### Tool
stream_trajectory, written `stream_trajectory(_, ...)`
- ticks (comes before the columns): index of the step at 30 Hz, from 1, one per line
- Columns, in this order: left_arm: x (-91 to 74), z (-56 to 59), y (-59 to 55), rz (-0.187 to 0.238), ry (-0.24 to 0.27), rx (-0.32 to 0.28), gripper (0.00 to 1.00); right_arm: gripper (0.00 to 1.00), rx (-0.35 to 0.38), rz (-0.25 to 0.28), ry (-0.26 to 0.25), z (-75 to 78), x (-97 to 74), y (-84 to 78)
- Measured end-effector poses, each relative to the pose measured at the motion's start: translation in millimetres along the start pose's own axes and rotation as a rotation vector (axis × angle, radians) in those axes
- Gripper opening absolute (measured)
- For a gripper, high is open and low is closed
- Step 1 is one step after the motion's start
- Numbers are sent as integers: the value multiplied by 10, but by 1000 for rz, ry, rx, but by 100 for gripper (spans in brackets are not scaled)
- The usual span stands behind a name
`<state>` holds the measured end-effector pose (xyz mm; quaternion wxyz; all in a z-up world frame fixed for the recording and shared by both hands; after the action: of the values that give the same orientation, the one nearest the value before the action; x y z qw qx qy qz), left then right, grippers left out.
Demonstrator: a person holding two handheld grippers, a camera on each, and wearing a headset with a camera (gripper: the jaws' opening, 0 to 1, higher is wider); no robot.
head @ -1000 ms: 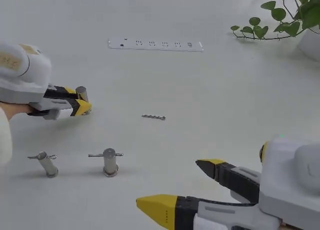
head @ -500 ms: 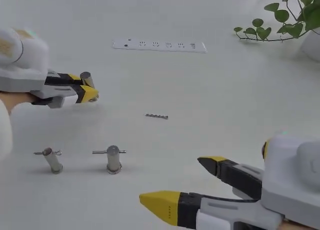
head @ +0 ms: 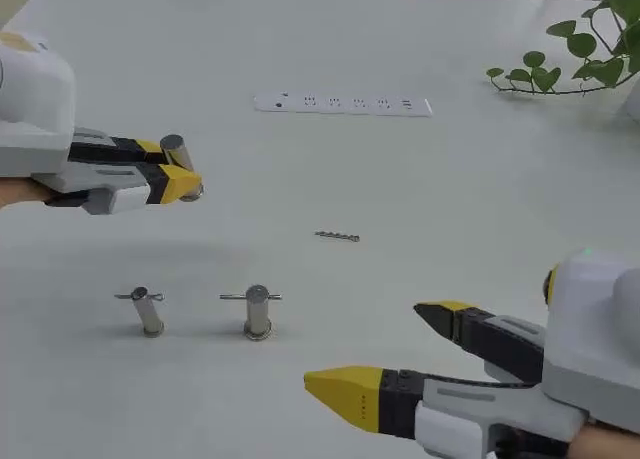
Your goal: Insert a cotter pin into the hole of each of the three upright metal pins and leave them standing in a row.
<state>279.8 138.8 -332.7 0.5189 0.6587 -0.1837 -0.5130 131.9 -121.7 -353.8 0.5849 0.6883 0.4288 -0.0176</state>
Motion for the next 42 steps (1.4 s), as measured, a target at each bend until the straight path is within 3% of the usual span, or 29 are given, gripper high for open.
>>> stream_trajectory(11,-183,453,67,15,-52,50,9,88,-14,23,-23,-35,-163,-57)
stream_trajectory(21,-273,891,-8,8,-116,93,9,88,-21,41,-56,-53,-288,-102)
stream_trajectory(26,-318,1072,-88,14,-139,79,9,88,-25,32,-65,-59,-316,-138)
stream_trajectory(31,-325,1157,-209,3,-139,75,9,88,-21,33,-68,-70,-317,-154)
stream_trajectory(42,-214,1343,-533,-77,-142,55,9,89,-32,26,-76,-69,-318,-165)
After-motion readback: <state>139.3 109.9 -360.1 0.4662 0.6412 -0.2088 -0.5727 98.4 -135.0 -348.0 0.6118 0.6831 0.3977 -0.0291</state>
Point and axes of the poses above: the centre of the closed fingertips' face, and the gripper's own axes: x roughly forward along the fingers, z roughly to its right, y roughly out of its top, the point moved 9 cm from there along -x, roughly backward along the fingers, and after that the axes turned 9 degrees about -y, right-handed, at the moved point
